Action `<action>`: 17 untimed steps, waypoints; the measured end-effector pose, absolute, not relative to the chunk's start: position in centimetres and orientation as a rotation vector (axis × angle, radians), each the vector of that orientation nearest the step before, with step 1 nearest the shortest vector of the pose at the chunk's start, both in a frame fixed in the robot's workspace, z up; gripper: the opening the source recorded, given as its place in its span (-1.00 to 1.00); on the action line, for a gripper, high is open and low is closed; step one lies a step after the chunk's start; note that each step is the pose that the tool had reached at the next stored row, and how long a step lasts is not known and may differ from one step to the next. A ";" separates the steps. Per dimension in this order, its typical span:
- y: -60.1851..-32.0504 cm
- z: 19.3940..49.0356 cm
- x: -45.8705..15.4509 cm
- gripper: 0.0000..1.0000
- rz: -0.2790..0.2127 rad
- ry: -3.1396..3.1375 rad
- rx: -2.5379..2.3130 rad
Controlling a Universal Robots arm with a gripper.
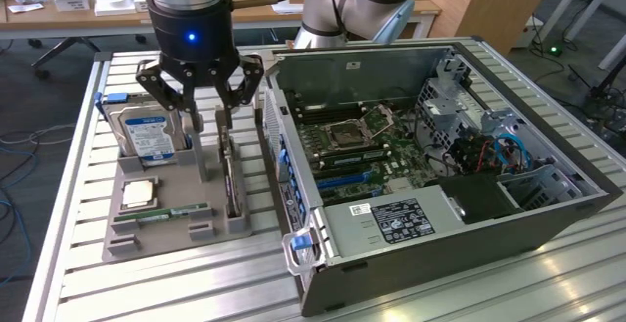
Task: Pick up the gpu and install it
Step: 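Pick up the gpu and move the gpu toward the slot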
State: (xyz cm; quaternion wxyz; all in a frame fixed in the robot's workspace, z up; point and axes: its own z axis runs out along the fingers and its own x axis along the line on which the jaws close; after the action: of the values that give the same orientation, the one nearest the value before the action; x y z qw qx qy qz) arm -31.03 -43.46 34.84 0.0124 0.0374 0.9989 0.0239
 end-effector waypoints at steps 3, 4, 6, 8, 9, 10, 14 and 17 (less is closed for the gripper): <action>-43.5 34.4 -31.0 -0.05 0.075 3.114 0.117; -43.5 34.3 -31.0 -0.05 0.075 3.114 0.117; -43.5 34.0 -31.0 -0.05 0.075 3.114 0.117; -43.5 33.8 -31.0 -0.05 0.075 3.114 0.117; -43.5 33.7 -31.0 -0.05 0.075 3.113 0.117; -43.5 33.6 -31.0 -0.05 0.075 3.114 0.117; -43.5 33.5 -31.0 -0.05 0.076 3.114 0.117; -43.5 33.4 -31.0 -0.05 0.077 3.113 0.117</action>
State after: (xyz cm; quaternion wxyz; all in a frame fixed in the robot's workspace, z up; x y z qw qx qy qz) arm -31.03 -43.46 33.40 0.0126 0.0374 0.9989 0.0248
